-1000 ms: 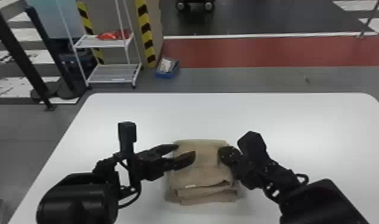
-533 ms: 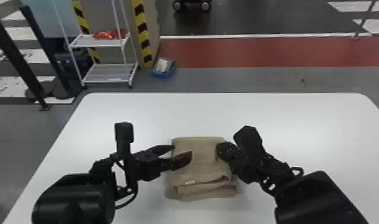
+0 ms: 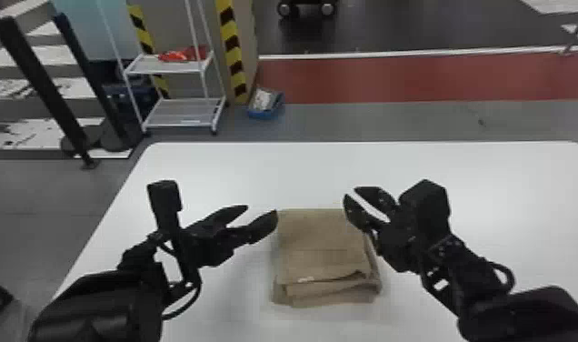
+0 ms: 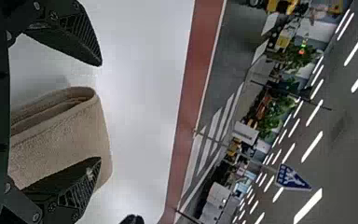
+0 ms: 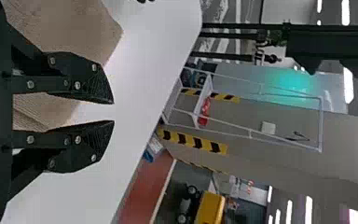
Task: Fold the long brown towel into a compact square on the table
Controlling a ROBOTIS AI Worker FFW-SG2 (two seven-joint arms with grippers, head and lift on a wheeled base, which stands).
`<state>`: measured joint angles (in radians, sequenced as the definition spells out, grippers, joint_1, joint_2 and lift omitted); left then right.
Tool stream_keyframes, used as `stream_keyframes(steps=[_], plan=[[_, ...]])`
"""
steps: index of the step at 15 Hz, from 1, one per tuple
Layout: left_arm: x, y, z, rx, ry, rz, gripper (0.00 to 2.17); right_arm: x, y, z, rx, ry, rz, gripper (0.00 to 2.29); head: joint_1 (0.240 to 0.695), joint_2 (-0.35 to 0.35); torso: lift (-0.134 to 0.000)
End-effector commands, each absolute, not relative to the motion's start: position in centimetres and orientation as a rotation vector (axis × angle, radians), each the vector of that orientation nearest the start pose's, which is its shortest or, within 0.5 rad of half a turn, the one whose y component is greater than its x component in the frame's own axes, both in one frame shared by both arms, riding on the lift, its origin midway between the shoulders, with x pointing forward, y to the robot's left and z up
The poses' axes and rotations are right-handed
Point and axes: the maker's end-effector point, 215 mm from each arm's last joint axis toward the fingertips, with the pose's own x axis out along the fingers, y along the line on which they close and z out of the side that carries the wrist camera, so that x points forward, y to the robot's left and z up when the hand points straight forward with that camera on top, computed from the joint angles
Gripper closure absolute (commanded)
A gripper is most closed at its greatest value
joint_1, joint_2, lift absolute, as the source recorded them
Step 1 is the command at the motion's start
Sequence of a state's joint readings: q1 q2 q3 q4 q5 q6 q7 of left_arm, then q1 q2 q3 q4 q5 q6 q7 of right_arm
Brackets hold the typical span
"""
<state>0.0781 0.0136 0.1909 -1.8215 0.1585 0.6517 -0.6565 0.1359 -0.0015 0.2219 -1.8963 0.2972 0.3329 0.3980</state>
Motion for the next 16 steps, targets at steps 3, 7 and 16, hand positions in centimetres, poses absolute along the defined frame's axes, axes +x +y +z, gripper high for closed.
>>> stream_keyframes(steps=[3,7,16], plan=[[48.8,25.7,-35.4,-0.272,0.238,-0.338,0.15,48.8,-7.6,-28.0,-0.177,-0.126,0.361,0.06,0.695,0.157,-0.123],[43.8,28.1,-35.3,-0.218,0.188,-0.276,0.15,46.3,-6.6,-33.5,-0.172,0.015,0.393,0.08,0.695,0.226,-0.123],[38.1,31.1,-33.6,-0.039,0.004,-0.111,0.14,38.0,-9.5,-32.7,-0.126,-0.123,0.312,0.08,0.695,0.317,-0.123]])
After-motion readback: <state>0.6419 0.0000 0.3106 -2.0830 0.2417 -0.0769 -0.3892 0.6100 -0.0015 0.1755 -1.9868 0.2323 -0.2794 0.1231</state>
